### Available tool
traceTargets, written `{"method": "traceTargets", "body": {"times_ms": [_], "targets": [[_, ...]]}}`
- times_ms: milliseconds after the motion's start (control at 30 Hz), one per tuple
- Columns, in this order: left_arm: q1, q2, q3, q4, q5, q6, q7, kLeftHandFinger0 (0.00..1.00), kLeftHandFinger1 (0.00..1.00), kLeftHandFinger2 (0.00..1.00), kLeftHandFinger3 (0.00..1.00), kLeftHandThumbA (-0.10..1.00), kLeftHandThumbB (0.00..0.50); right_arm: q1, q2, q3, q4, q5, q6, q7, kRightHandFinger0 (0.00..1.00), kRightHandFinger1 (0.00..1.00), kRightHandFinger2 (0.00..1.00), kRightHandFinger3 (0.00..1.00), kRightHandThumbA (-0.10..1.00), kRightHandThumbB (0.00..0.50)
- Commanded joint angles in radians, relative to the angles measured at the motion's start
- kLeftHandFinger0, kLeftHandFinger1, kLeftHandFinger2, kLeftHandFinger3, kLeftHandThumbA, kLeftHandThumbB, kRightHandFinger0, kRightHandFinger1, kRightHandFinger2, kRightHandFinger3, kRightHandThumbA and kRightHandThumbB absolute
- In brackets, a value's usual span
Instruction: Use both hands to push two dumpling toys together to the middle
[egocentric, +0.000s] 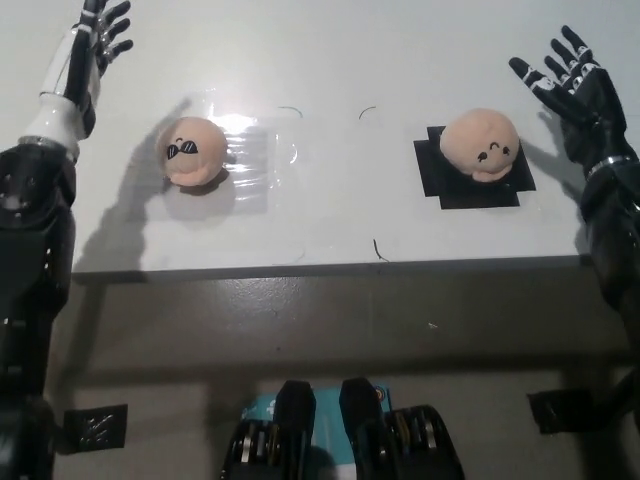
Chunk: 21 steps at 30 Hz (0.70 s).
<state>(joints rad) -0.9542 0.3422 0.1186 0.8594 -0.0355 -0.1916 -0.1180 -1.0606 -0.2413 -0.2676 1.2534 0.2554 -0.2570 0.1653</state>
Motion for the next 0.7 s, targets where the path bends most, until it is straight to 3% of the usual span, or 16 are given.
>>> {"method": "traceTargets", "body": {"times_ms": [0, 133, 367, 667], "targets": [[-0.072, 0.012, -0.008, 0.079, 0.012, -0.102, 0.028, 1.0, 1.0, 1.0, 1.0, 1.0, 0.3, -0.076, -0.024, -0.028, 0.057, 0.041, -0.038, 0.037, 1.0, 1.0, 1.0, 1.0, 1.0, 0.208], [-0.041, 0.006, -0.008, 0.135, 0.004, -0.156, 0.027, 1.0, 1.0, 1.0, 1.0, 1.0, 0.356, -0.047, -0.012, -0.024, 0.088, 0.026, -0.053, 0.046, 1.0, 1.0, 1.0, 1.0, 1.0, 0.225], [0.024, -0.004, -0.005, 0.189, -0.001, -0.179, 0.031, 1.0, 1.0, 1.0, 1.0, 1.0, 0.309, 0.014, 0.015, -0.027, 0.098, 0.028, -0.065, 0.047, 1.0, 1.0, 1.0, 1.0, 1.0, 0.235], [0.039, 0.006, -0.009, 0.294, -0.006, -0.249, 0.006, 1.0, 1.0, 1.0, 1.0, 1.0, 0.341, 0.059, 0.035, -0.044, 0.095, 0.044, -0.071, 0.05, 1.0, 1.0, 1.0, 1.0, 1.0, 0.225]]}}
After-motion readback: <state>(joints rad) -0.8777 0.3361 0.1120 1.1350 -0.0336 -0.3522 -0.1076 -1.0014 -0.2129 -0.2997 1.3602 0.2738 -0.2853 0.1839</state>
